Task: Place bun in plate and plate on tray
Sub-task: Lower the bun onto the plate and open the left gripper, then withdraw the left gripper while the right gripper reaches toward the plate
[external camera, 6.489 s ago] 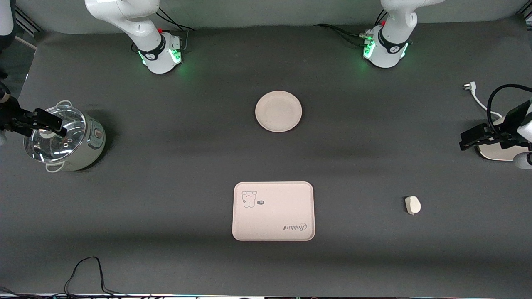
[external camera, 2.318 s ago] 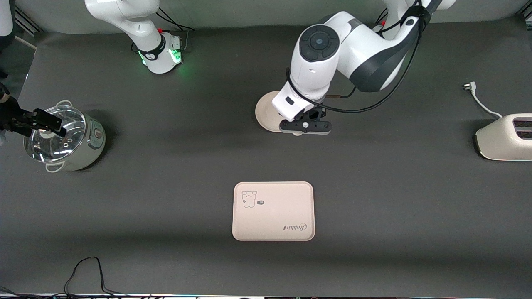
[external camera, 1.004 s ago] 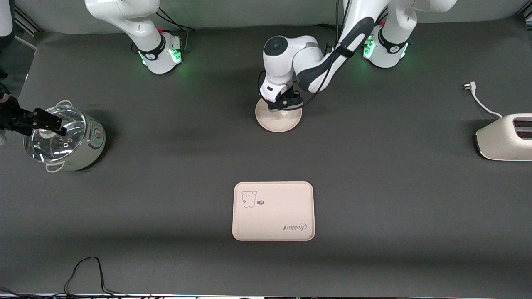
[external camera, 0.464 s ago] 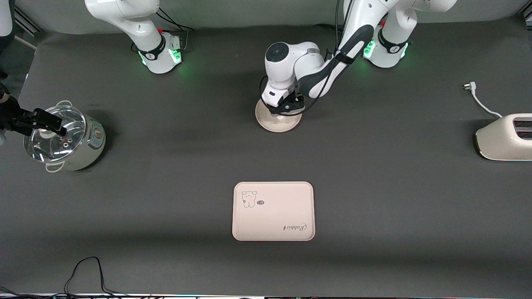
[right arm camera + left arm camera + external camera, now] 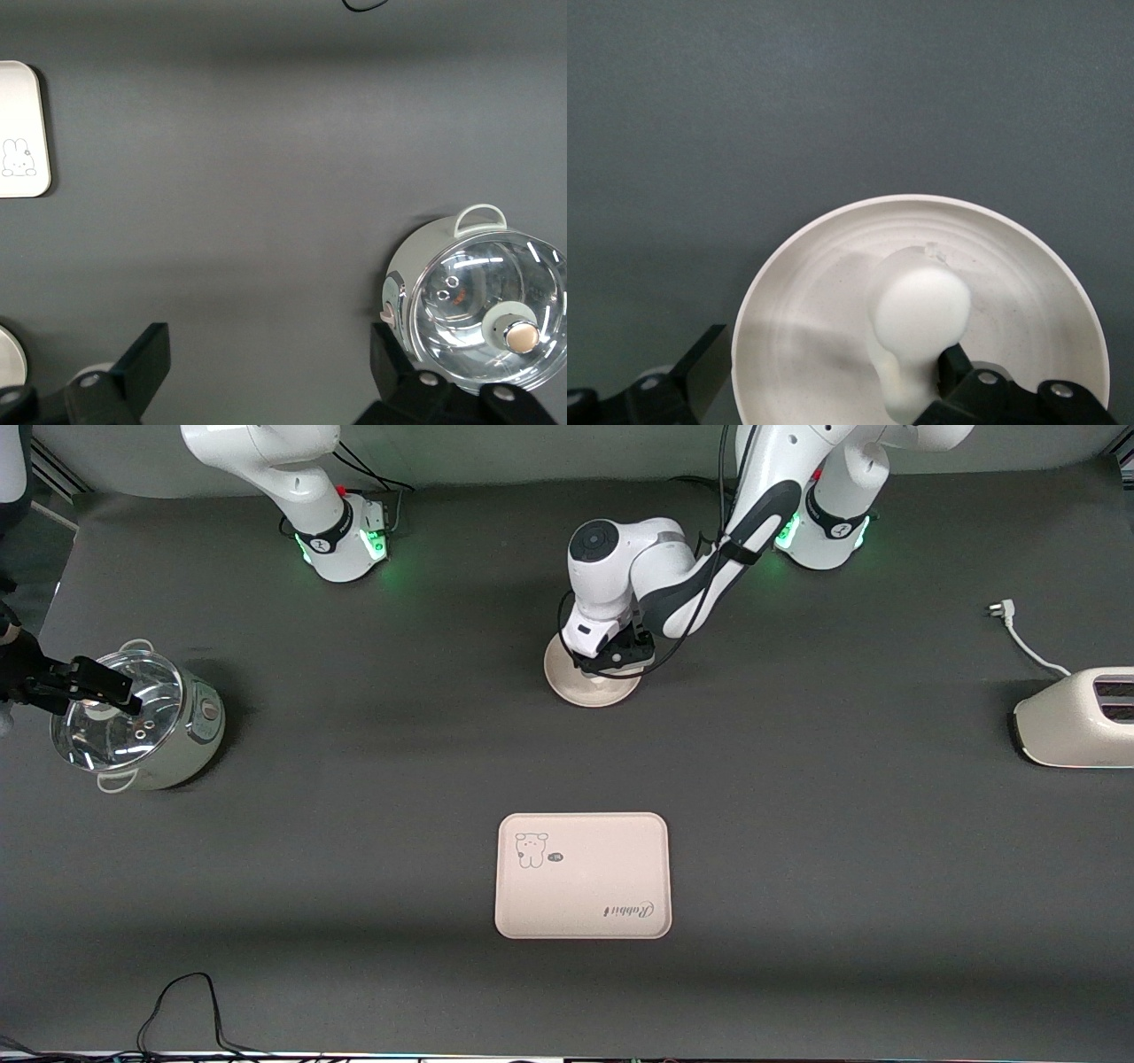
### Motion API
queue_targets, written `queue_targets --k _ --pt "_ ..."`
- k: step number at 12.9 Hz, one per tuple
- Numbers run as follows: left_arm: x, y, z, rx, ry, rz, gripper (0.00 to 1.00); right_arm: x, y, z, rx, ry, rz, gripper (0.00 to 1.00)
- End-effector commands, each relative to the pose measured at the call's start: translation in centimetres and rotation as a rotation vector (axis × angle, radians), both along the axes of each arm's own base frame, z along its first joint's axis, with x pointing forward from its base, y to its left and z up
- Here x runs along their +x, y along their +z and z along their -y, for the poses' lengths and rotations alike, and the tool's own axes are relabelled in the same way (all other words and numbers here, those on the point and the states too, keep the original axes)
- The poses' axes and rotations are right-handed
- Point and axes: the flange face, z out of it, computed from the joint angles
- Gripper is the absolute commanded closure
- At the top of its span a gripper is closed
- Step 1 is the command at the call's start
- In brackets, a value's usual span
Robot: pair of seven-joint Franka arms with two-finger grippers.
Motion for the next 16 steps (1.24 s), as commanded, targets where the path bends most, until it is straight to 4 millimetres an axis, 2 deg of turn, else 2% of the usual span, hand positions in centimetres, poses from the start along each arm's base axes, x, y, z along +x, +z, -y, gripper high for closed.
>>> queue_targets --k 1,12,13,15,16 --pt "0.8 0.7 0.0 0.006 -0.015 0.016 0.00 -0.3 0.0 0.2 0.010 0.016 0.000 0.00" --pt "0.7 0.4 0.2 0.011 -0.019 0.009 0.00 -0.3 0.1 0.3 0.011 0.013 0.000 0.00" --pt "1.3 0.8 0.1 0.010 -0.032 0.014 0.00 -0.3 0.1 0.3 0.011 0.013 0.000 0.00" --pt "5.9 3.7 -0.7 0.014 -0.080 0.020 0.00 -0.3 0.1 0.3 0.011 0.013 0.000 0.00" --pt "8.9 5.8 -1.5 0.021 -0.090 0.024 0.00 -0.3 0.1 0.1 0.012 0.013 0.000 0.00"
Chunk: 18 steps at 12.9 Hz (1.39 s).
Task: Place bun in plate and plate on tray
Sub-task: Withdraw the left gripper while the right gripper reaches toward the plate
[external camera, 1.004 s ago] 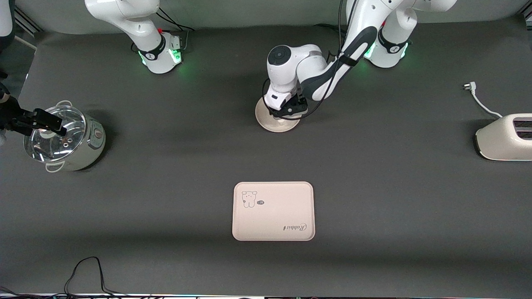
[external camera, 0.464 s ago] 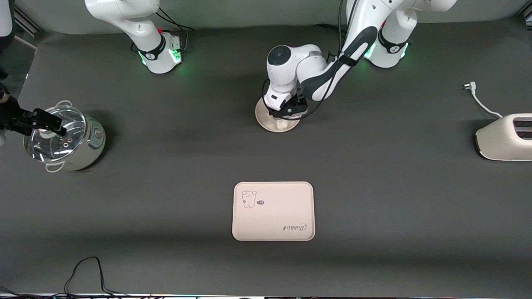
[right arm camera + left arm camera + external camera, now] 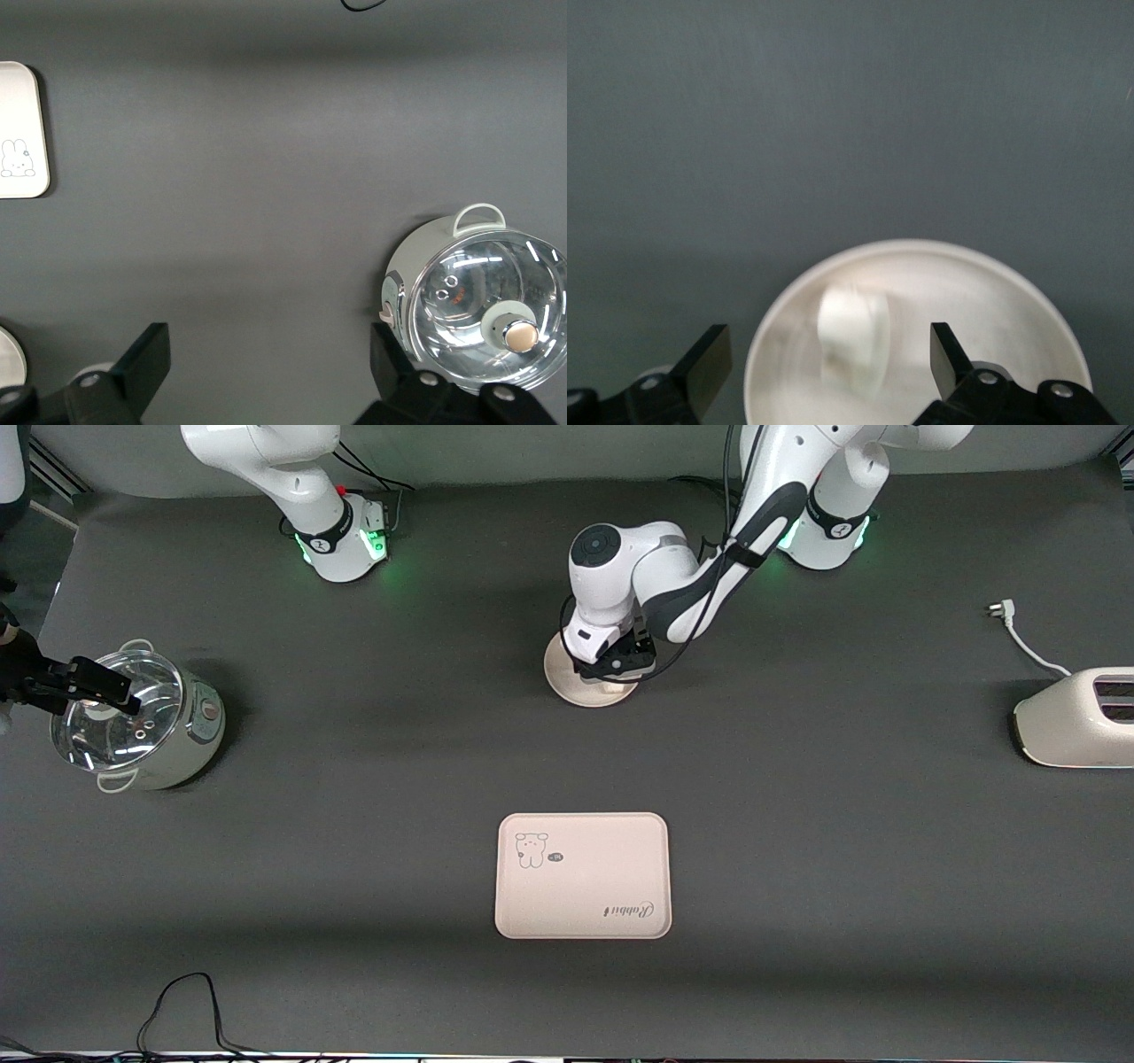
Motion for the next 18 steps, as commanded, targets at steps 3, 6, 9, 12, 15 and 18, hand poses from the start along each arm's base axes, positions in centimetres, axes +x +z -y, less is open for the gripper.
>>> queue_targets --k 3,6,9,12,15,18 --pt "14.1 9.4 -6.2 -0.010 -0.122 -0.057 0.00 -0.3 0.4 -1.6 0.032 0.026 0.007 0.00" --pt "23.3 17.9 -15.9 0.013 -0.232 -0.134 0.00 0.0 -0.1 -10.2 0.071 0.036 0.001 0.00" --pt "27.4 23.6 -27.1 -0.013 -0.325 -0.202 0.00 -2.0 -0.2 -22.3 0.080 0.023 0.013 0.00" --pt "26.7 30.6 -35.7 -0.028 -0.276 -0.137 0.00 -5.8 -1.3 -34.5 0.095 -0.007 0.032 0.00" --pt "22.8 35.1 -40.6 -0.030 -0.239 -0.115 0.00 -10.3 -3.1 -43.1 0.096 0.021 0.026 0.00" --pt "21.2 37.6 -43.5 -0.058 -0.212 -0.070 0.00 -14.0 -5.8 -47.1 0.060 0.084 -0.012 0.00"
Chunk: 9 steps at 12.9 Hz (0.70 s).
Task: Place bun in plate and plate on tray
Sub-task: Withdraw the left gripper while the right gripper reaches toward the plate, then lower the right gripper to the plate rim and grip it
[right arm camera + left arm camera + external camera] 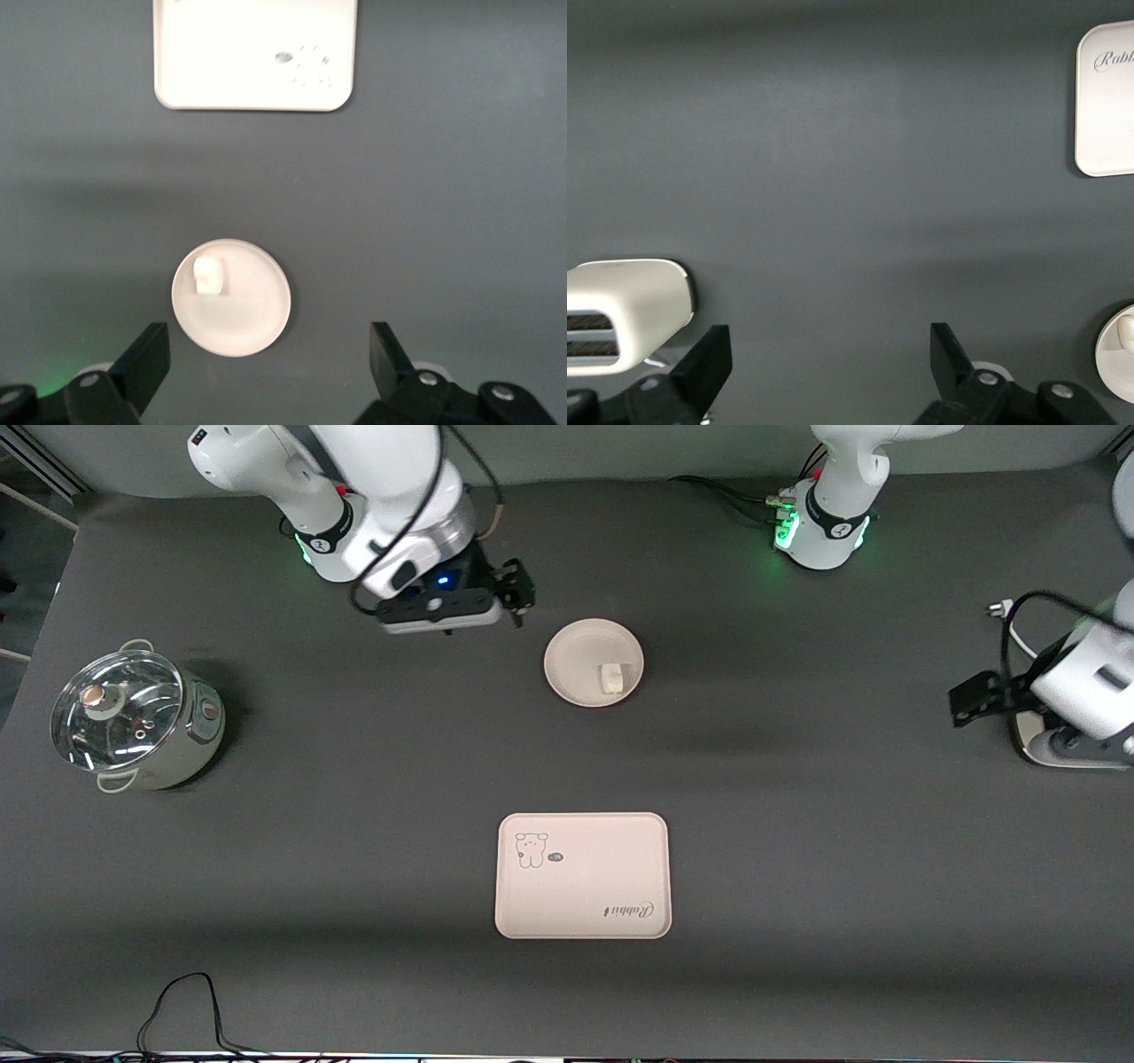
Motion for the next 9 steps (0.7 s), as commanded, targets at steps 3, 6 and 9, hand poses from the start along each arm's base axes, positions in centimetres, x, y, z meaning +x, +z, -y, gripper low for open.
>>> queue_targets --k 3,6,9 --pt "-1.8 -0.6 -2.1 -0.053 0.009 0.008 0.00 -2.4 -6.5 -1.7 -0.029 0.017 -0.024 0.00" --pt "-2.1 -2.1 -1.1 -0.063 -0.011 0.053 0.00 -4.3 -13.1 -1.9 -0.028 0.034 -0.017 0.00" --pt "-1.9 -2.0 -0.4 -0.084 -0.018 0.067 0.00 -6.1 -19.4 -1.0 -0.007 0.035 0.010 0.00"
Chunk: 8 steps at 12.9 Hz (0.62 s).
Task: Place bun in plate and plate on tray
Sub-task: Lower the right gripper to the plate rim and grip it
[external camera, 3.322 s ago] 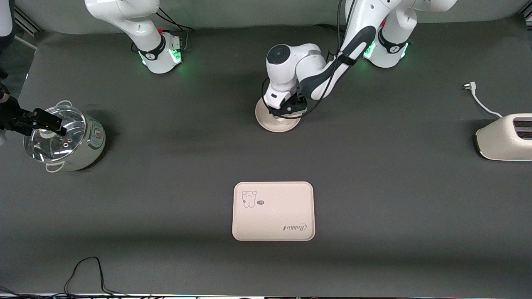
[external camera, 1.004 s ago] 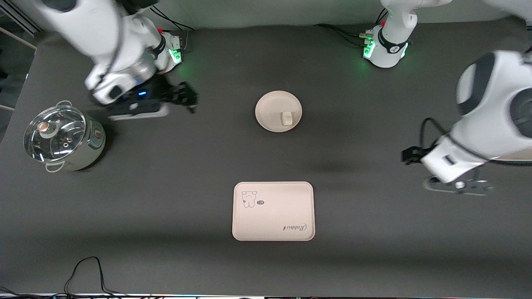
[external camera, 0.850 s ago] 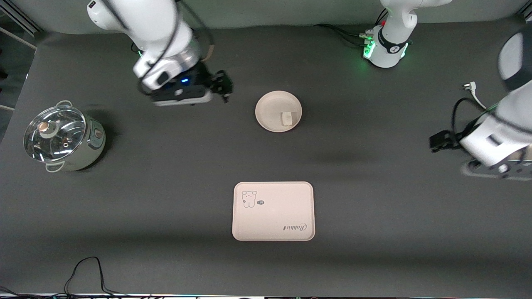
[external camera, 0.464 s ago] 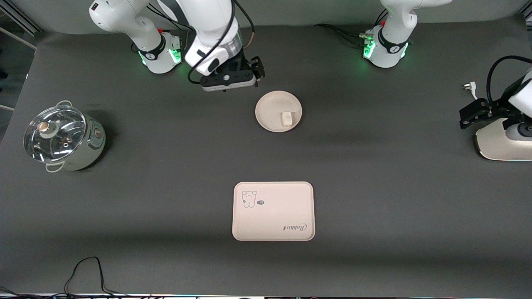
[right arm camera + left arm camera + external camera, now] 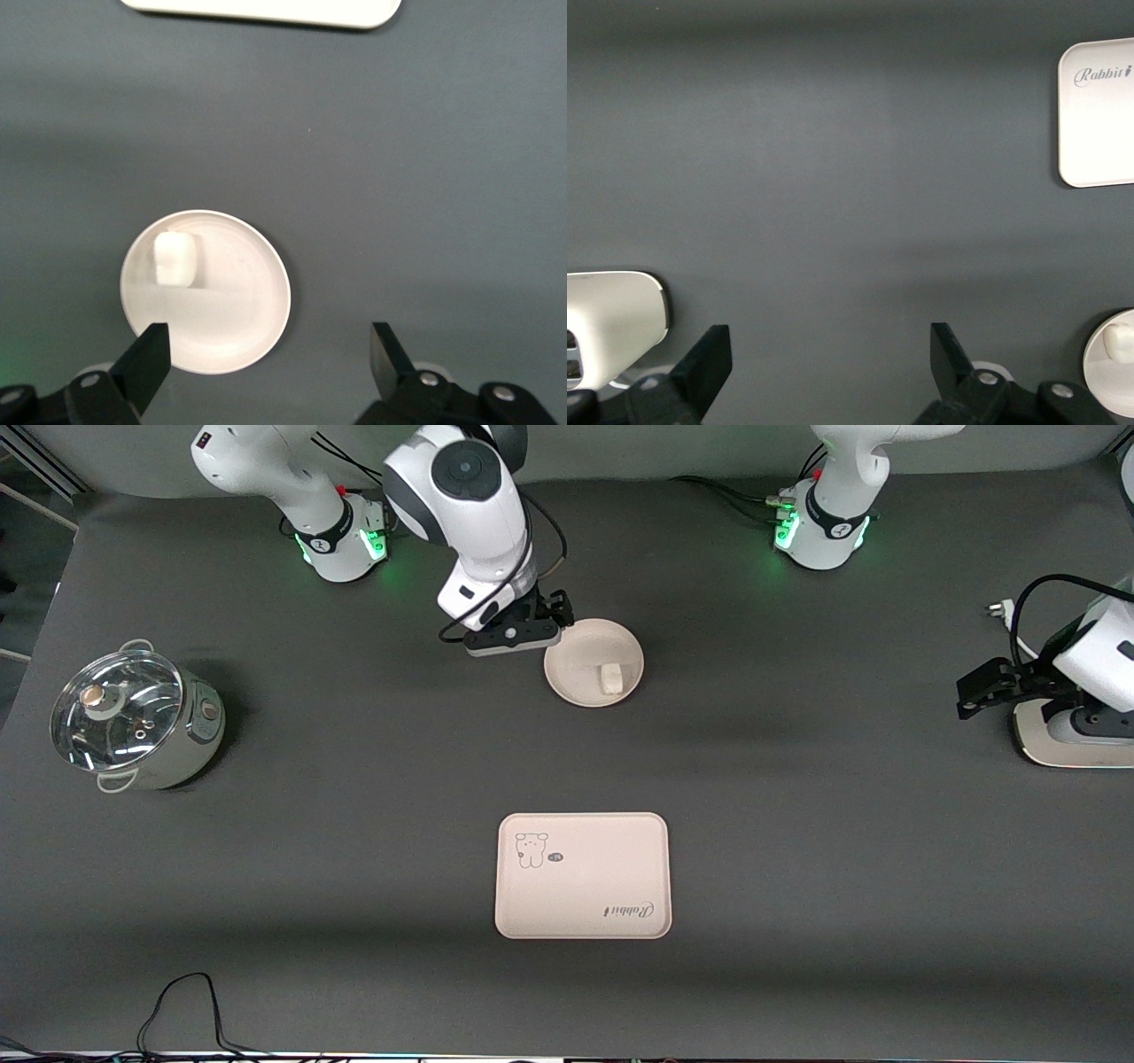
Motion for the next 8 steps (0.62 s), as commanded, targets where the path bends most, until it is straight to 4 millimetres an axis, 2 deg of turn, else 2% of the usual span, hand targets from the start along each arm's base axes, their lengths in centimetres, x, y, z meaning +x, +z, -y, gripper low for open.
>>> queue_targets --k 1,3,5,6,8 --pt "-0.9 0.6 0.3 -0.017 -0.011 0.036 0.00 -2.1 -4.8 1.2 0.024 -0.013 0.027 0.00" --pt "-0.8 0.0 0.5 -0.023 0.015 0.025 0.00 -3.2 -8.1 1.2 0.018 -0.003 0.032 0.00" --pt "0.0 -1.4 1.4 -0.022 0.045 0.016 0.00 -3.8 -11.0 1.6 0.027 -0.003 0.051 0.00" --pt "0.0 -1.5 1.4 -0.021 0.046 0.010 0.00 -3.9 -11.8 1.5 0.034 -0.016 0.045 0.00" --pt "-0.1 -1.8 1.6 -0.020 0.048 0.001 0.00 -5.4 -13.8 0.4 0.067 -0.036 0.034 0.00"
